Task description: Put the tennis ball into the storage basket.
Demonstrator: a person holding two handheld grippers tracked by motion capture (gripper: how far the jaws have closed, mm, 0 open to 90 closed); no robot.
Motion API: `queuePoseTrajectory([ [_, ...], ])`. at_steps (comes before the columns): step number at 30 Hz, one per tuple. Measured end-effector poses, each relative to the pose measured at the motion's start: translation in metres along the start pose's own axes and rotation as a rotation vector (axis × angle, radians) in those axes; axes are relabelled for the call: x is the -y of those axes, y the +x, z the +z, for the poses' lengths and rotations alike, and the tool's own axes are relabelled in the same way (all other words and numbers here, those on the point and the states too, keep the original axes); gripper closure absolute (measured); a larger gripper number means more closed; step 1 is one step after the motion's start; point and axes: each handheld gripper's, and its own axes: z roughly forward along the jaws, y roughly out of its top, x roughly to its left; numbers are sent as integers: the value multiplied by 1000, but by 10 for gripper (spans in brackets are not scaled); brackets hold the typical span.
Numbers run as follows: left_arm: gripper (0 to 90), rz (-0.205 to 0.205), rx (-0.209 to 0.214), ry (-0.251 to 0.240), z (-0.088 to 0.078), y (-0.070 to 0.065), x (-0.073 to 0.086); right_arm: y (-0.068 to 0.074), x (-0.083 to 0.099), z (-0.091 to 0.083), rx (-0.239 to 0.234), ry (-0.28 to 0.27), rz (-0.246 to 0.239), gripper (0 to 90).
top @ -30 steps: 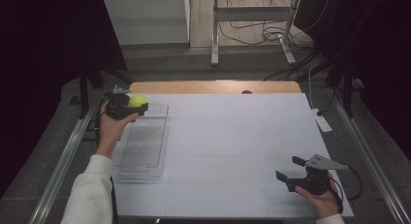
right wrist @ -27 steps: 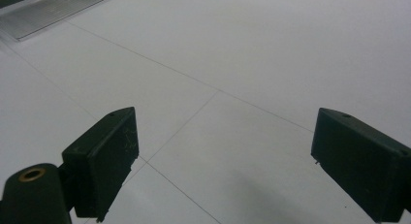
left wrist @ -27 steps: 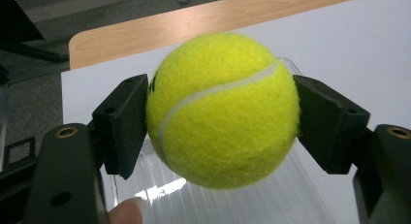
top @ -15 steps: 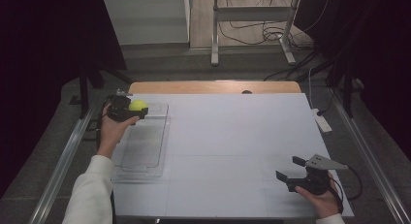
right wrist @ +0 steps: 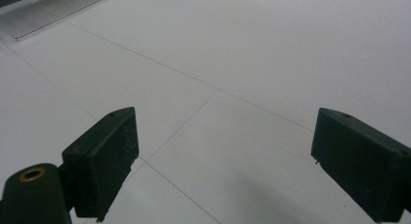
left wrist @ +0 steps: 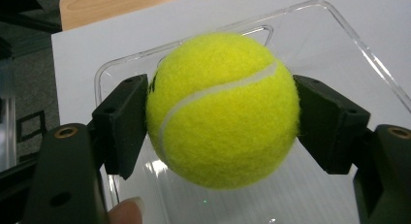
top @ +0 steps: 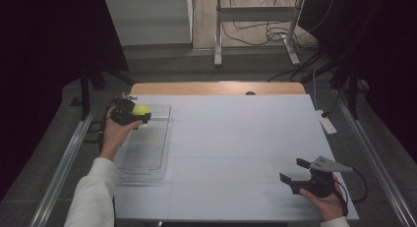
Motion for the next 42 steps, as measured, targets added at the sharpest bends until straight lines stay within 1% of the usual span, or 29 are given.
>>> queuePoseTrajectory([
  [6,263,11,-10,43,7,0,1,0,0,0,1,-1,2,97],
  [11,262,11,-19,80,15,1,3,-1,0,0,4,3,1,97],
  [12,262,9,-21,93,17,0,3,-1,1,0,4,3,2,97],
  [13,262,10,-19,95,18,-1,3,-1,1,0,4,4,3,98],
  [16,263,30,-22,105,21,-4,2,-1,1,0,4,4,2,98],
  [23,262,20,-23,154,28,-6,2,-2,1,-1,2,4,1,98],
  [27,261,17,-34,184,32,-7,3,-2,1,-1,2,4,2,97],
  [34,256,15,-37,207,35,-7,3,-2,1,-1,3,5,1,98],
  [38,252,16,-47,214,36,-7,4,-2,1,-1,2,6,1,97],
  [40,242,18,-52,212,36,-7,5,-2,1,-1,2,6,1,97],
  [42,235,17,-49,194,35,-7,4,-2,1,-1,3,5,1,97],
])
